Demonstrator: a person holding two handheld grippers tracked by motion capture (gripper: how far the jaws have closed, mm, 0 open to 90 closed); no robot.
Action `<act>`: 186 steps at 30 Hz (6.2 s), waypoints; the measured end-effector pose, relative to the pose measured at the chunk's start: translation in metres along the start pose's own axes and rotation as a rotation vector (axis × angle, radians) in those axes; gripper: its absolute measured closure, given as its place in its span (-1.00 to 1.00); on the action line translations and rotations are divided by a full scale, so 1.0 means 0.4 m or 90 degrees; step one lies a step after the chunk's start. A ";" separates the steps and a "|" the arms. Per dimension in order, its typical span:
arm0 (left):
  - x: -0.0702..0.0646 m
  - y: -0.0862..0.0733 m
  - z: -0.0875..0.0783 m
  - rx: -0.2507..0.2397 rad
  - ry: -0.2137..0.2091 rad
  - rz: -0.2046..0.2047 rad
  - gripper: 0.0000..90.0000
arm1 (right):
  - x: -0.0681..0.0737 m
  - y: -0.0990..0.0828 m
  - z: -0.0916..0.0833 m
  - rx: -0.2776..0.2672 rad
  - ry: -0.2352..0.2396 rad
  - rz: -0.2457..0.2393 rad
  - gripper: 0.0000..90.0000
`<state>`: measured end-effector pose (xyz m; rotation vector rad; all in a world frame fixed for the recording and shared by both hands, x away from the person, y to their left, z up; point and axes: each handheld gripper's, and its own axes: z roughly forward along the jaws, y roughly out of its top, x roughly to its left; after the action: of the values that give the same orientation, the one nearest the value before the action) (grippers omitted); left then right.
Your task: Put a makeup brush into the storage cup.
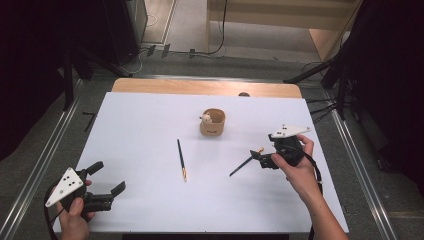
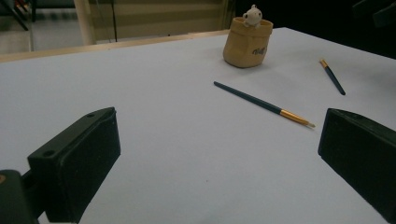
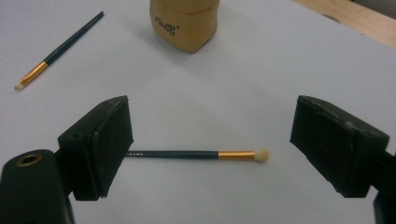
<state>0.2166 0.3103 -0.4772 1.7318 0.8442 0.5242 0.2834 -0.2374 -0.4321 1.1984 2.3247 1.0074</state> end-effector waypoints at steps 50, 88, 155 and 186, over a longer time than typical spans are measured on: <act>-0.002 -0.005 0.009 0.012 -0.012 0.000 -1.00 | 0.018 0.033 0.232 0.377 0.070 -0.239 -0.59; -0.075 0.110 0.126 0.014 -0.065 0.015 -1.00 | 0.009 0.014 0.068 0.111 0.021 -0.031 0.88; -0.246 0.205 0.321 0.174 -0.428 0.012 0.17 | 0.317 0.026 0.029 -0.003 0.213 -0.281 0.88; -0.240 0.193 0.349 0.244 -0.493 -0.015 0.75 | 0.335 0.022 0.043 0.022 0.225 -0.328 0.88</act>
<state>0.2744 0.1370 -0.4421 2.0416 0.4093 -0.3529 0.2195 -0.1180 -0.4345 0.3982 2.7194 1.0446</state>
